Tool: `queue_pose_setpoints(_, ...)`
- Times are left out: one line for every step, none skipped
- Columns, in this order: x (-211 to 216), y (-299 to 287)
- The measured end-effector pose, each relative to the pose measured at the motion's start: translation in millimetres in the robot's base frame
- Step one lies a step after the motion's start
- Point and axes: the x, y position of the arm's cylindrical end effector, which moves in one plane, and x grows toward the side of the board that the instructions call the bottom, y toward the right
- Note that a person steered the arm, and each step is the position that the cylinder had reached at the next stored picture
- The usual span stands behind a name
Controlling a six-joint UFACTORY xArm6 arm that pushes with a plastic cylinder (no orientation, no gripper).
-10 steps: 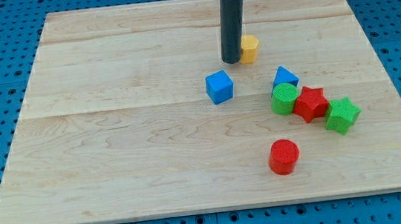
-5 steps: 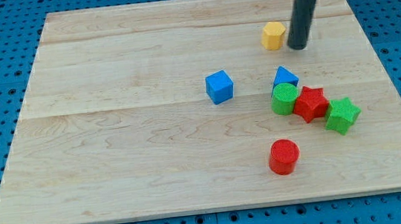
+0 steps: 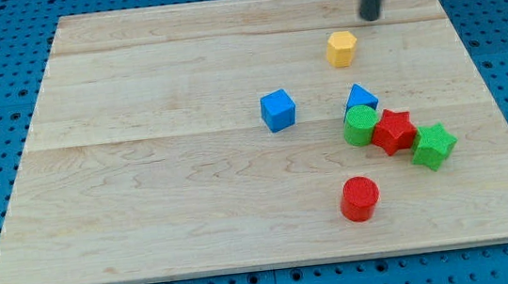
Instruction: Move the yellow hexagon to the top left
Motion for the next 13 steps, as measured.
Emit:
queue_pose_setpoints(18, 62)
queue_pose_setpoints(33, 85)
queue_pose_setpoints(48, 15)
queue_pose_setpoints(58, -14)
queue_pose_setpoints(61, -81)
queue_pose_setpoints(61, -187)
queue_pose_setpoints(61, -179)
queue_pose_setpoints(72, -142)
queue_pose_setpoints(113, -194)
queue_pose_setpoints(104, -258)
queue_pose_setpoints(97, -341)
queue_pose_setpoints(112, -332)
queue_pose_setpoints(105, -365)
